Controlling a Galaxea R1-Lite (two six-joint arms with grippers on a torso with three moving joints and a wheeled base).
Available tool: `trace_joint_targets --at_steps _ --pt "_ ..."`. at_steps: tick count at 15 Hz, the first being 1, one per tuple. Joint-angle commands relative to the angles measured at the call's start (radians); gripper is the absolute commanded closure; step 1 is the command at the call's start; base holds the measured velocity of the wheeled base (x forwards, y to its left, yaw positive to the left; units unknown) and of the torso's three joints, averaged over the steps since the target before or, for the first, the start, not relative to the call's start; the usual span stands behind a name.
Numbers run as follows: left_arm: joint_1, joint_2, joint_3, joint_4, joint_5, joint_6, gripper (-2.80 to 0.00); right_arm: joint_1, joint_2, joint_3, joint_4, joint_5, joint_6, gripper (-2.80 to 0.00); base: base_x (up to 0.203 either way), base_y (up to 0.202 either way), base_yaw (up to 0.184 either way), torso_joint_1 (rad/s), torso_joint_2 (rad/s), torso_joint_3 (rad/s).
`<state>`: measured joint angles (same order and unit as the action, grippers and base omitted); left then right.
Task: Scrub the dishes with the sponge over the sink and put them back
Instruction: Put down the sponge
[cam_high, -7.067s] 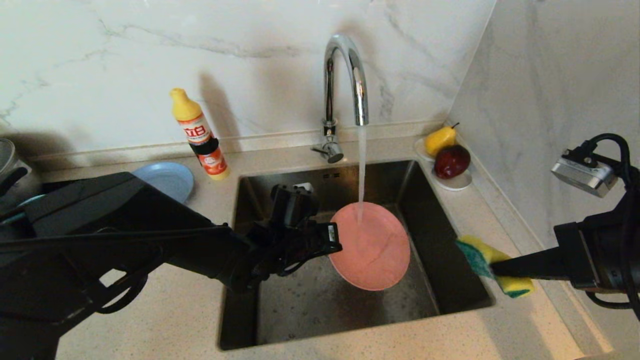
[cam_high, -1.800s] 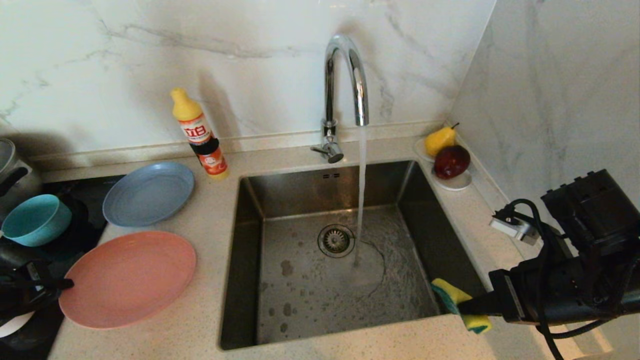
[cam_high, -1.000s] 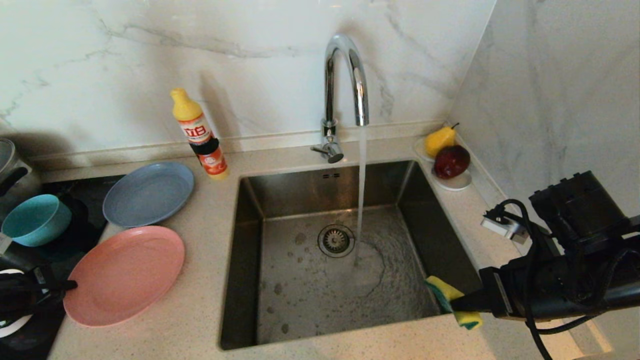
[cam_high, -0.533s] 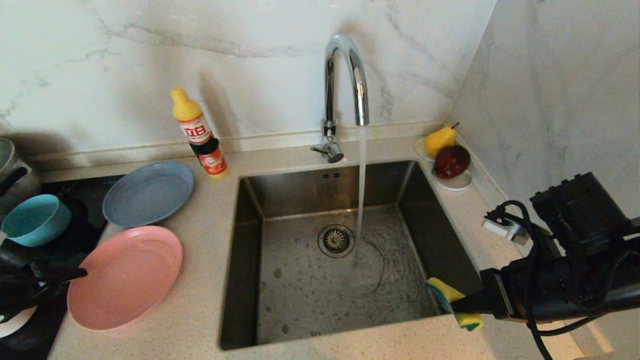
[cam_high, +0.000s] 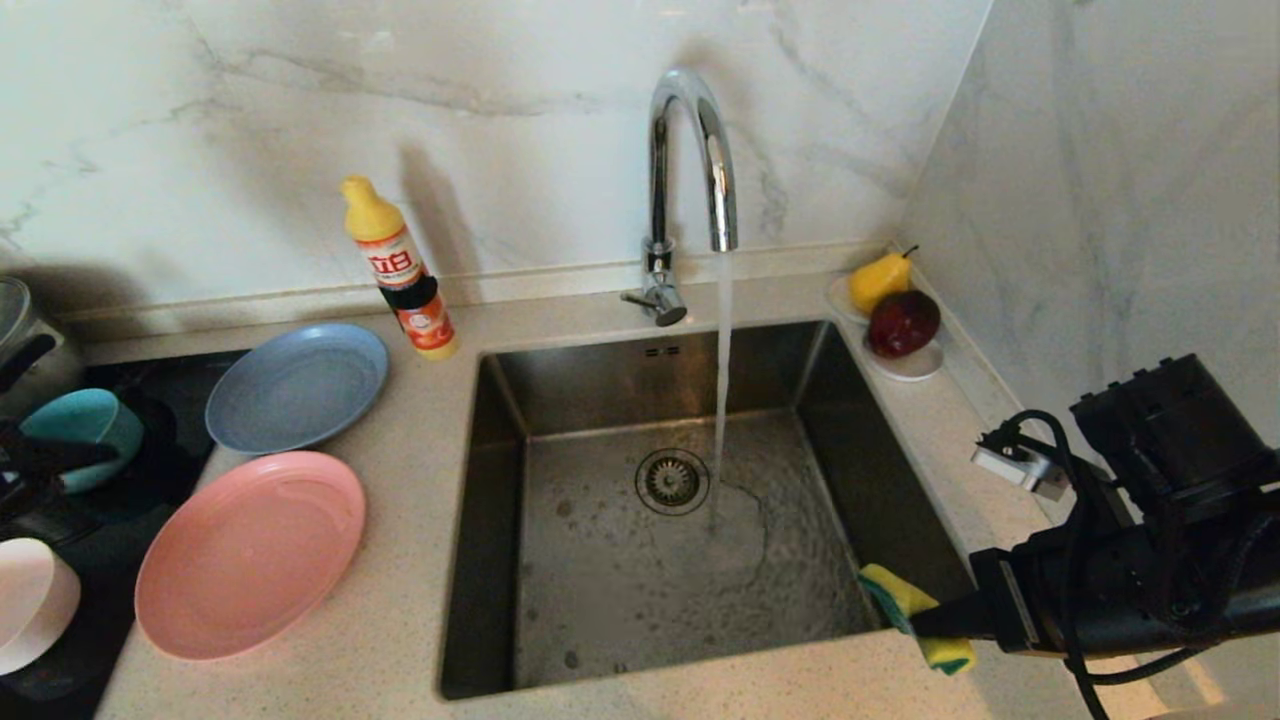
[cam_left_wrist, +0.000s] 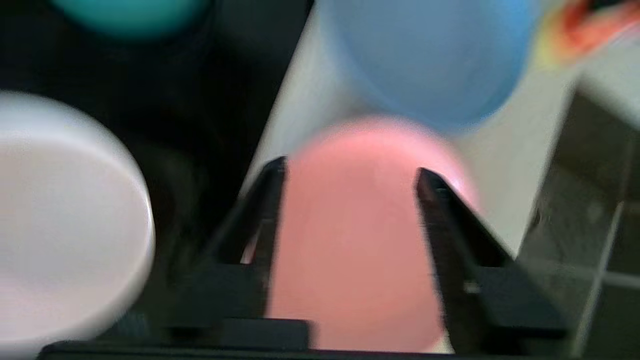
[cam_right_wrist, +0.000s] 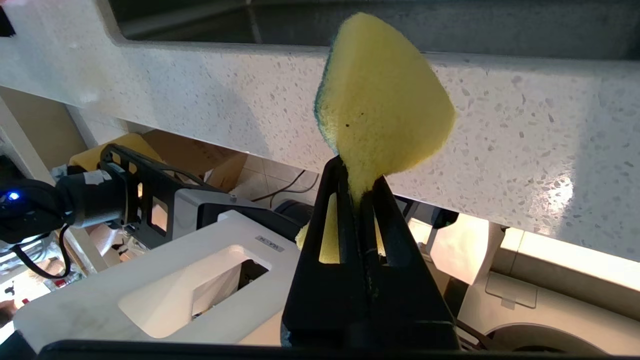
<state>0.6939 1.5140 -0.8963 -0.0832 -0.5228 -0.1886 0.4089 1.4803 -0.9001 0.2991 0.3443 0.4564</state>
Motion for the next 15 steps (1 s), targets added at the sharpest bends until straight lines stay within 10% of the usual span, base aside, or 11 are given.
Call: trace_joint_targets --at_steps 1,7,15 --pt "-0.024 -0.015 -0.067 -0.078 0.003 0.002 0.0 0.001 -0.02 0.006 0.002 0.001 0.002 0.0 0.0 0.0 0.0 0.0 0.0 0.0" --pt "-0.315 0.092 -0.109 -0.476 0.248 0.128 0.0 -0.001 -0.052 0.012 0.002 0.001 0.001 0.0 0.0 0.0 0.0 0.0 0.0 0.0" --pt "-0.645 -0.305 0.053 -0.53 0.26 0.153 0.0 -0.001 -0.045 0.009 0.0 0.001 0.001 0.0 0.0 0.0 0.0 0.0 0.0 0.0"
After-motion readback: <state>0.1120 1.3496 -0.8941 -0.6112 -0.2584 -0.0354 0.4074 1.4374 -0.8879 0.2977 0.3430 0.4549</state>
